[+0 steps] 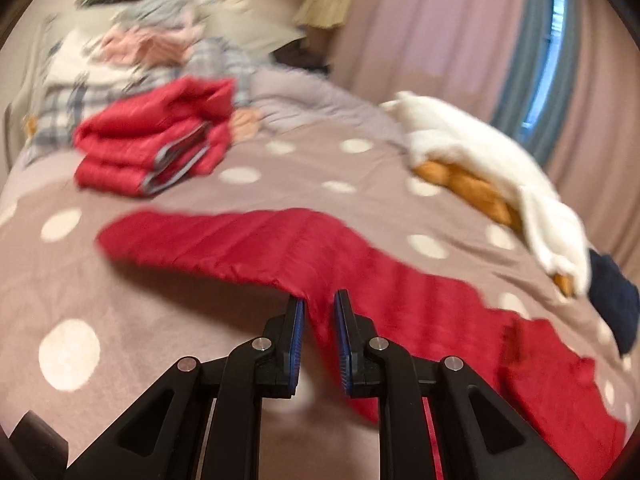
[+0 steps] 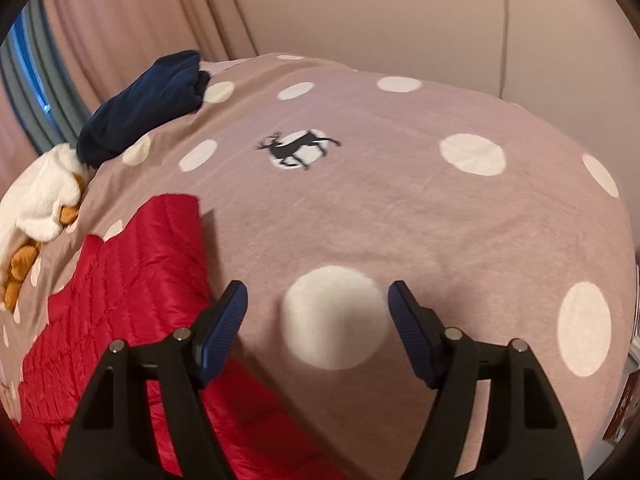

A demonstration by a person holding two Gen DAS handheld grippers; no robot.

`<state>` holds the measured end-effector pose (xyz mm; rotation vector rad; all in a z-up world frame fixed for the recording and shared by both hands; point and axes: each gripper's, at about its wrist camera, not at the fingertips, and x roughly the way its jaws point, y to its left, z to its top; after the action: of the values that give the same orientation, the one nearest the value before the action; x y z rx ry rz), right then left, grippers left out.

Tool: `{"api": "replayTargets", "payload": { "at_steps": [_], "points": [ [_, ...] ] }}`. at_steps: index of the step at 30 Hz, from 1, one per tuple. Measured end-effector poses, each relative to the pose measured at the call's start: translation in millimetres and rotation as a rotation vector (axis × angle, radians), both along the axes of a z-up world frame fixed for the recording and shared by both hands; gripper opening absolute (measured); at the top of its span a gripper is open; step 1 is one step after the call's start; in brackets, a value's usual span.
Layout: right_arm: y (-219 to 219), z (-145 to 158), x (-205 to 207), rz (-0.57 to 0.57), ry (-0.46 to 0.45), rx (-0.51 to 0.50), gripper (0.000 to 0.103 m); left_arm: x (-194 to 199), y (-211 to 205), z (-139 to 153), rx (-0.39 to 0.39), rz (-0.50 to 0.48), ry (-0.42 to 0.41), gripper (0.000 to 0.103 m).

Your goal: Fold large clothes

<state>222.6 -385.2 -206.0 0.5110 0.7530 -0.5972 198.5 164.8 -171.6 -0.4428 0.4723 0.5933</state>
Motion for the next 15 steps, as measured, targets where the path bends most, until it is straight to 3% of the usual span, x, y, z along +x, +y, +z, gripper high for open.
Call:
{"api": "replayTargets", "payload": {
  "at_steps": [3, 6, 8, 10, 13, 15],
  "points": [
    [-14, 2, -2, -0.018, -0.017, 0.016, 0.070, -1, -37, 27, 0.153, -0.044, -0.032, 0.016],
    [-21, 12, -3, -0.020, -0.032, -0.021, 0.055, 7, -74, 57, 0.268, -0.103, -0.062, 0.016],
    [-21, 20, -4, -0.002, -0.044, -0.054, 0.042, 17, -101, 73, 0.314, -0.149, -0.066, 0.016],
    [-20, 28, -6, 0.016, -0.056, -0.093, 0.037, 26, -127, 83, 0.351, -0.199, -0.055, 0.016],
    [-25, 35, -10, 0.036, -0.076, -0.096, 0.036, 28, -175, 90, 0.371, -0.342, -0.083, 0.016],
    [-29, 39, -13, 0.055, -0.099, -0.058, 0.036, 26, -211, 86, 0.435, -0.406, -0.089, 0.016]
  ]
}}
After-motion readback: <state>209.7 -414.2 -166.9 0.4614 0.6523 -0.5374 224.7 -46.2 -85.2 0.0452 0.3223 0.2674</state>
